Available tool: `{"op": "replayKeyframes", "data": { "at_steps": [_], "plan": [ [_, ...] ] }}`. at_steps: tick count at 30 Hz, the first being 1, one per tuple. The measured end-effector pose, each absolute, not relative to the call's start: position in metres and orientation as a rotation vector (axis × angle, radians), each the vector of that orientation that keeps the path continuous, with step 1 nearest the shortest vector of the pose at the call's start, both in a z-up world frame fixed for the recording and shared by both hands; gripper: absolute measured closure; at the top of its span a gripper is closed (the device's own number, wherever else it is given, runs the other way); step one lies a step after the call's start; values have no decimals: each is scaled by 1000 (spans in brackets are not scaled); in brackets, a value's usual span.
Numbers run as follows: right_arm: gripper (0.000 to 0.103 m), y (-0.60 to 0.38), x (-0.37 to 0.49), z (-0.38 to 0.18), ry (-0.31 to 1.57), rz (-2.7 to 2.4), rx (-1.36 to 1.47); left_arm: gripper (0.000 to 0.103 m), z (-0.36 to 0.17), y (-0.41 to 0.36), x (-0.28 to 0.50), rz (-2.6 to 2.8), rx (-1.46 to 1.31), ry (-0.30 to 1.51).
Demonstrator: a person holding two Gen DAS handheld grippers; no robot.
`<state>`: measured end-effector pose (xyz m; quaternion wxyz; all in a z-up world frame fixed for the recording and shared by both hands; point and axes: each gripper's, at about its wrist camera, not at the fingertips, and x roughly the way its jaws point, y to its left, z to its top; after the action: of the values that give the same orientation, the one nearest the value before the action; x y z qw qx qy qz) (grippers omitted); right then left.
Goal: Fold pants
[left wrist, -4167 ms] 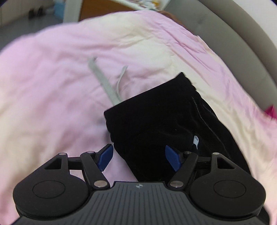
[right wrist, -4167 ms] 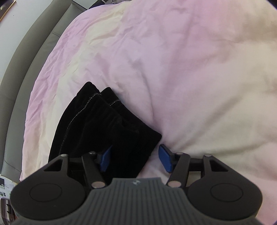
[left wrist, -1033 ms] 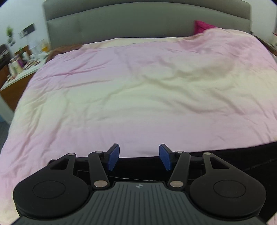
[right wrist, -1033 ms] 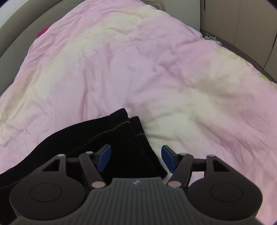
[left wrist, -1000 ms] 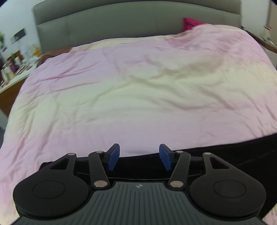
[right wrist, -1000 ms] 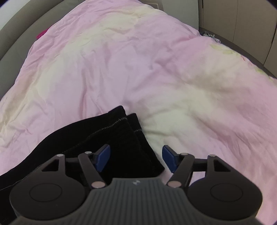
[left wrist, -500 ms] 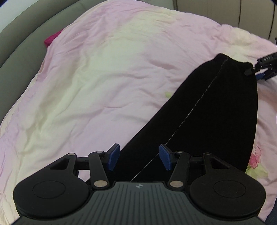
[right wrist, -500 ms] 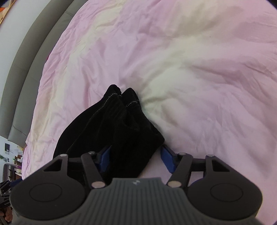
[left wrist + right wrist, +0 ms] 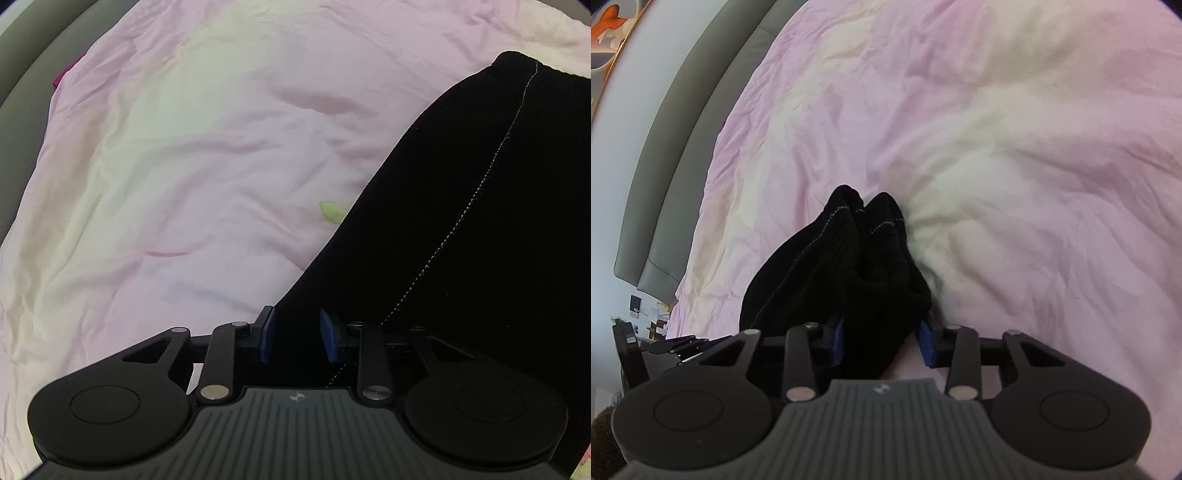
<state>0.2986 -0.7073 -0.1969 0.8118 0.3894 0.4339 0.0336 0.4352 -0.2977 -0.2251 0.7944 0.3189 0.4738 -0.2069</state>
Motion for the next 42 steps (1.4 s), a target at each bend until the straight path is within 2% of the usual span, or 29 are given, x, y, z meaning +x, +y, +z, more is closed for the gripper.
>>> {"op": "replayKeyframes", "data": {
  "at_steps": [7, 13, 19, 25, 34, 38, 42],
  "plan": [
    [69, -698, 296, -155, 900, 102, 765, 68, -180, -284, 376, -631, 712, 989],
    [70, -683, 296, -124, 879, 102, 703, 68, -195, -289, 309, -787, 804, 1009],
    [71, -665, 294, -93, 856, 109, 664, 70, -214, -295, 306, -738, 770, 1033],
    [73, -616, 294, -36, 815, 184, 560, 70, -174, -264, 301, -687, 689, 1001],
    [74, -457, 288, 32, 761, 363, 191, 70, -125, -167, 262, -476, 467, 948],
    [75, -366, 283, 25, 794, 447, 7, 70, -127, -121, 254, -399, 378, 955],
    [75, -290, 265, -8, 844, 520, -129, 70, -140, -73, 249, -313, 241, 983]
  ]
}}
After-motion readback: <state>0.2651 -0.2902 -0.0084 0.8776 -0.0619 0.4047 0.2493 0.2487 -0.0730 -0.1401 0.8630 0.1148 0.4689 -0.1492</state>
